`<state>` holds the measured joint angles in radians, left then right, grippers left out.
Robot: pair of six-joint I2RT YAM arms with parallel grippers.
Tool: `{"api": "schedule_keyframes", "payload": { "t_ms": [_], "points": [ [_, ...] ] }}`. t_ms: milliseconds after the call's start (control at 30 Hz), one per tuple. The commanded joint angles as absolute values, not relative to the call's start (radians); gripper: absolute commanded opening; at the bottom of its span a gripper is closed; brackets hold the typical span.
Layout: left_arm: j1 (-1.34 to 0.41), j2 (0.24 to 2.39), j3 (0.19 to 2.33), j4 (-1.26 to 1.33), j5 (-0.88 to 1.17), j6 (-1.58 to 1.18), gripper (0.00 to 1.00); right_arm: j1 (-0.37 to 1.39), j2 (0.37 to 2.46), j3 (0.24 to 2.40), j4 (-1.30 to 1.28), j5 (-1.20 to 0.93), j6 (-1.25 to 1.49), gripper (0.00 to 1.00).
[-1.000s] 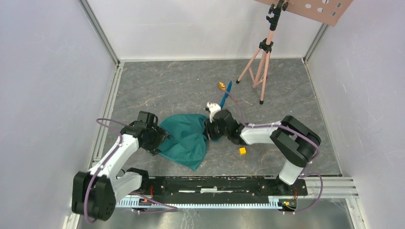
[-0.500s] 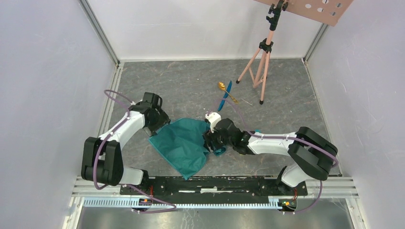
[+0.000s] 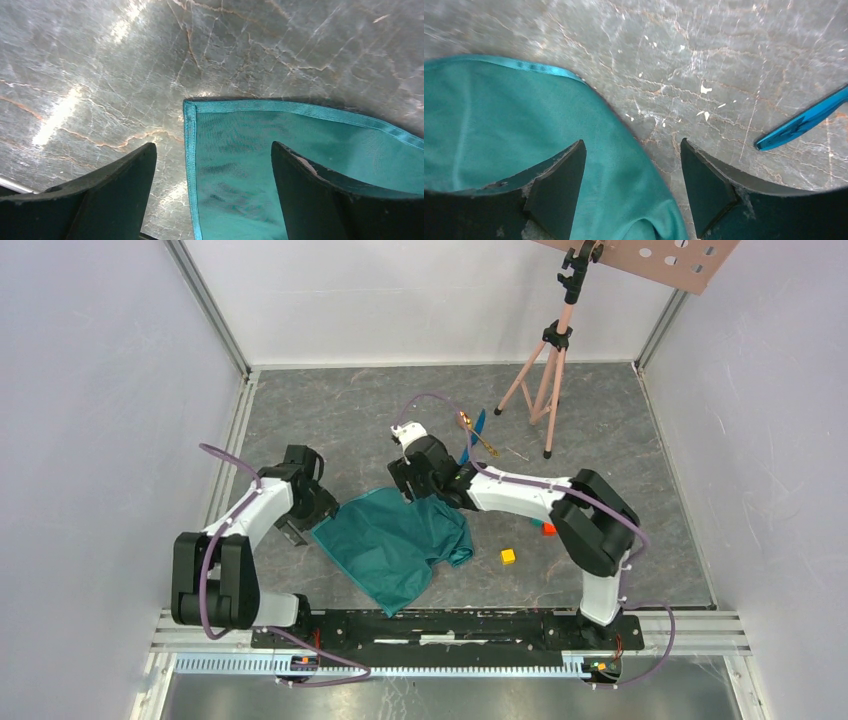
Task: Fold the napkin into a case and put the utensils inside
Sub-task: Pick up the crumpled napkin from the center of the board.
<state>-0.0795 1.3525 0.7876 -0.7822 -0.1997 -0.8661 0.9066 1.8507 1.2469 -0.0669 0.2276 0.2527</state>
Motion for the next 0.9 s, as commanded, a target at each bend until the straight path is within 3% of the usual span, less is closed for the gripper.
{"api": "schedule_keyframes", "payload": {
  "t_ms": [0, 100, 333, 500, 567, 700, 867],
  "points": [
    [-0.075, 1.413, 0.776, -0.750, -0.153, -0.912, 0.89, 0.893, 1.915, 1.320, -0.132, 0.224, 0.221, 0.75],
    [-0.076, 1.461, 0.780, -0.759, -0.158, -0.944, 0.88, 0.868, 1.941, 1.316, -0.121, 0.184, 0.225, 0.74],
    [-0.076, 1.531, 0.766, -0.723, -0.144, -0.973, 0.74, 0.853, 1.967, 1.270, -0.083, 0.161, 0.216, 0.71],
    [-0.072, 1.539, 0.750, -0.656, -0.159, -0.962, 0.41, 0.854, 1.993, 1.250, -0.058, 0.178, 0.212, 0.64],
    [-0.072, 1.535, 0.756, -0.643, -0.165, -0.937, 0.22, 0.854, 2.005, 1.252, -0.049, 0.168, 0.210, 0.58],
    [-0.071, 1.510, 0.789, -0.634, -0.160, -0.872, 0.04, 0.853, 2.019, 1.259, -0.039, 0.148, 0.212, 0.41],
    [-0.071, 1.428, 0.854, -0.646, -0.149, -0.775, 0.02, 0.853, 2.006, 1.292, -0.044, 0.116, 0.209, 0.05]
  ]
}}
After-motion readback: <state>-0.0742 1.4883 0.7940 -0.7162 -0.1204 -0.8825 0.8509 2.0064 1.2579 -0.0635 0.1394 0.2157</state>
